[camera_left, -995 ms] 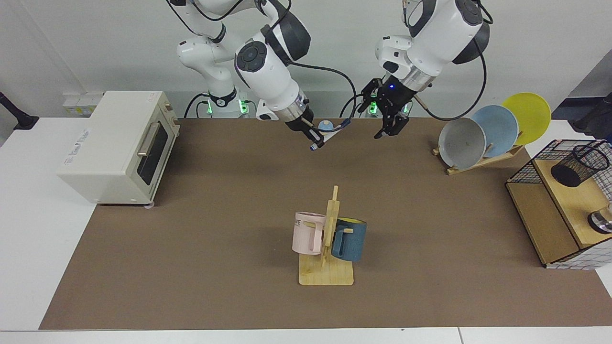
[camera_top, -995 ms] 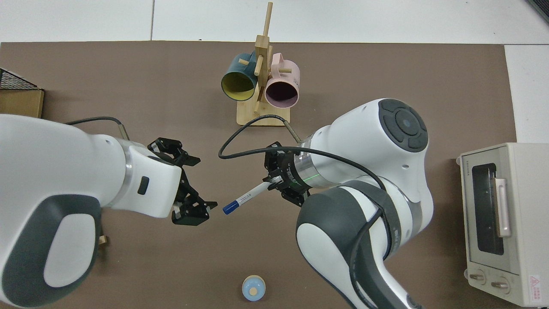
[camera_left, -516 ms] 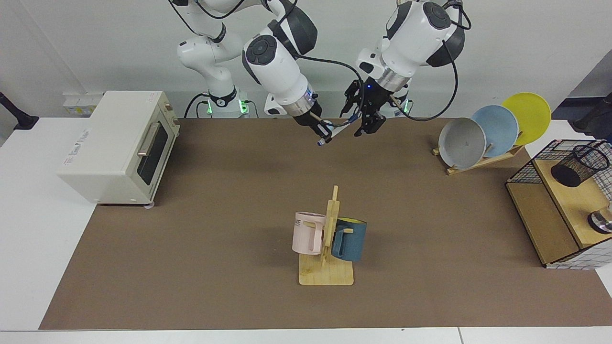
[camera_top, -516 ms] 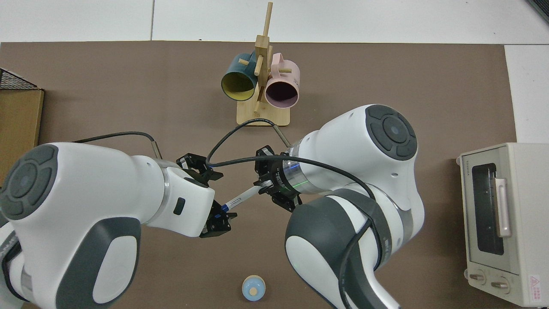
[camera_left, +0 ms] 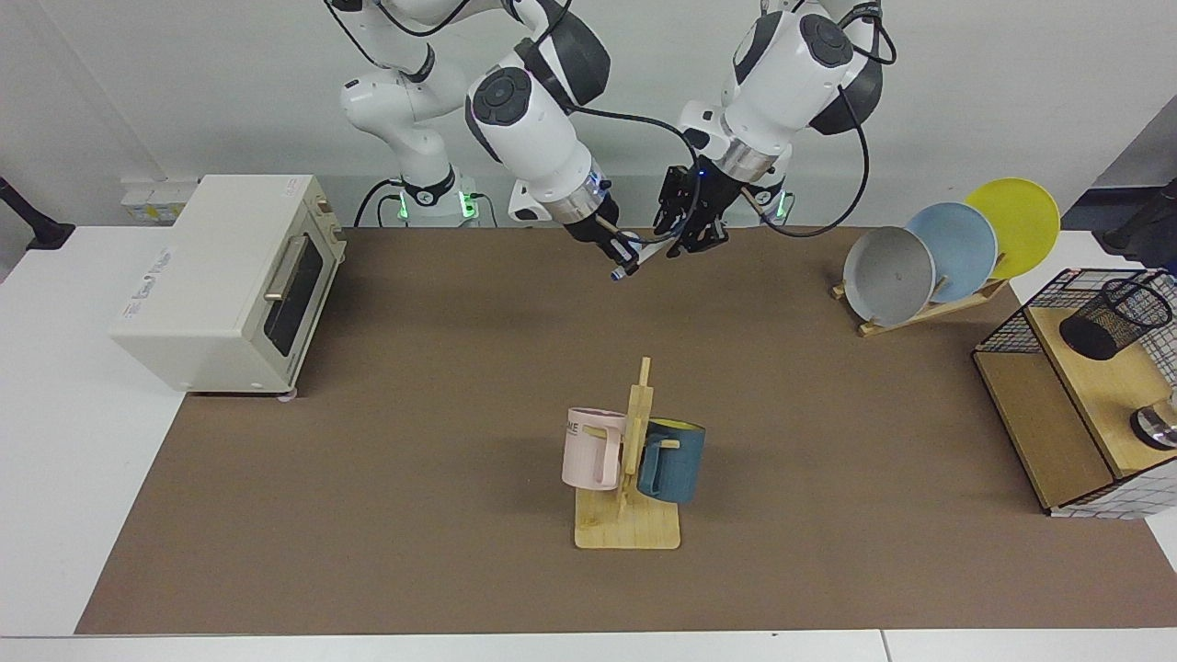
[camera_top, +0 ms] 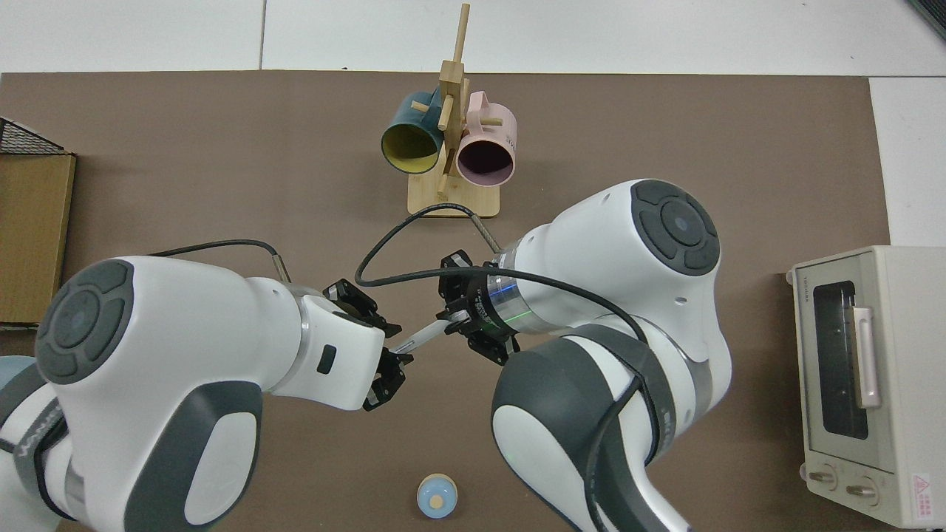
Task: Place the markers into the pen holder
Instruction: 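Open the right gripper and withdraw it while the left gripper holds the marker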
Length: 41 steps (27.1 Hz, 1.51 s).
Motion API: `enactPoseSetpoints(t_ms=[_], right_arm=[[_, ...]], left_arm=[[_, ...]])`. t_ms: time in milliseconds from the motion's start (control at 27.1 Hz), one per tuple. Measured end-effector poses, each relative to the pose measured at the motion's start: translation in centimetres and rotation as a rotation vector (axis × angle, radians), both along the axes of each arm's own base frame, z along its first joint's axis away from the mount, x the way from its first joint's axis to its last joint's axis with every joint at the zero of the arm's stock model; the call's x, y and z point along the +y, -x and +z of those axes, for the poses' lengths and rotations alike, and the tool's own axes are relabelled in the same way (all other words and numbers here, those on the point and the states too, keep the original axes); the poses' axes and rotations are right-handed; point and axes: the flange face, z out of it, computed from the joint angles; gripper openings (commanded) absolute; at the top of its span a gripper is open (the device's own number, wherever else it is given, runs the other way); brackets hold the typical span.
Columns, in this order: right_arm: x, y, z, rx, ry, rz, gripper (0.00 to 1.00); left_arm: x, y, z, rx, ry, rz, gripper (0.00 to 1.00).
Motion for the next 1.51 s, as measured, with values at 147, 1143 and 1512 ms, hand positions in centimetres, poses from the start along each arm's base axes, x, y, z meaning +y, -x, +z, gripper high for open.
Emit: enactPoseSetpoints(t_ms=[147,1143,1512], right_arm=[[0.0,-0.1,-0.1,-0.002,-0.001,-0.008,0.00],[-5.8,-0.7,2.8,-0.080,0.039,0.206,1.00],[-17.0,-1.8,4.5,-0.203,0.214,0.696,1.00]], left_arm=[[-0.1,0.2,0.1,0.002,-0.001,0.009,0.00],[0.6,0.0,-0.2,-0.004,-0.047,0.048,0.00],[1.4,-0.4,-0.4,-0.015,-0.086,0.063,0.00]])
